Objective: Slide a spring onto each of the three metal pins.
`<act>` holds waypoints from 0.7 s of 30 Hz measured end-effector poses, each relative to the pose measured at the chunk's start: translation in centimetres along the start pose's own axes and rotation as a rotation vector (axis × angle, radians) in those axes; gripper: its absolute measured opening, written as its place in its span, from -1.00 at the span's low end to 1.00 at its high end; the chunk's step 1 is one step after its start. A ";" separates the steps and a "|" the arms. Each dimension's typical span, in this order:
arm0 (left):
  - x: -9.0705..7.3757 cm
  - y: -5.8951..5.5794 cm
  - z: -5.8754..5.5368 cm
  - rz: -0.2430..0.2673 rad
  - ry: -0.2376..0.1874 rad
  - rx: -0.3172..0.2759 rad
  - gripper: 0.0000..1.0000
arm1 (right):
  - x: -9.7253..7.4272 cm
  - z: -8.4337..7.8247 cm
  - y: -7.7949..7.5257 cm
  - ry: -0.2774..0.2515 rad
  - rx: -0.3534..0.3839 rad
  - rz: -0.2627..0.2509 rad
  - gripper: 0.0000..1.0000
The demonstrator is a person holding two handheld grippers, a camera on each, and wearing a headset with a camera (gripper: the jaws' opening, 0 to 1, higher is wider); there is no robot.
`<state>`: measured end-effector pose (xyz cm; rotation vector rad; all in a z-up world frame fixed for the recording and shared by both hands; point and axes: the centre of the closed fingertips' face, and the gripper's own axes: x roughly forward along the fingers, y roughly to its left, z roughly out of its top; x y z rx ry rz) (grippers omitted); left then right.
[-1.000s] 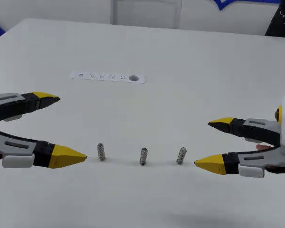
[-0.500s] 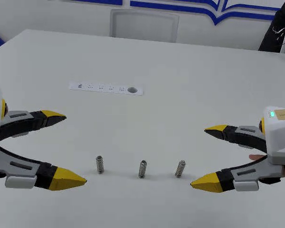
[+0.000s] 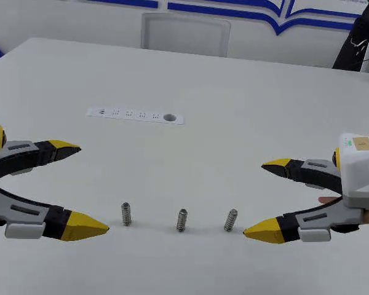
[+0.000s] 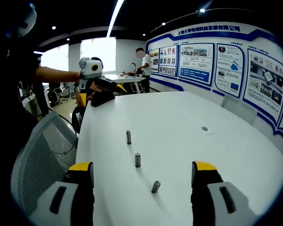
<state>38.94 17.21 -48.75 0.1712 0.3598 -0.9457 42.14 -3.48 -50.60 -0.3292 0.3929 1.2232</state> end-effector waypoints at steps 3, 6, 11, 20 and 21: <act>-0.1 0.2 -0.1 0.009 0.004 -0.002 1.00 | 0.0 0.1 -0.1 -0.006 0.011 0.002 0.71; -0.3 0.7 -0.3 0.021 0.009 -0.005 1.00 | 0.1 0.1 -0.3 0.001 0.000 -0.003 0.71; -1.4 2.1 -0.1 0.072 -0.009 -0.029 1.00 | 0.2 0.2 -0.5 -0.009 0.012 -0.011 0.71; -1.8 2.8 -0.2 0.104 0.005 -0.017 1.00 | 0.7 -0.1 -0.5 0.001 0.024 -0.029 0.71; -1.7 2.7 -0.3 0.102 0.011 -0.014 1.00 | 0.7 -0.2 -0.5 0.001 0.025 -0.030 0.71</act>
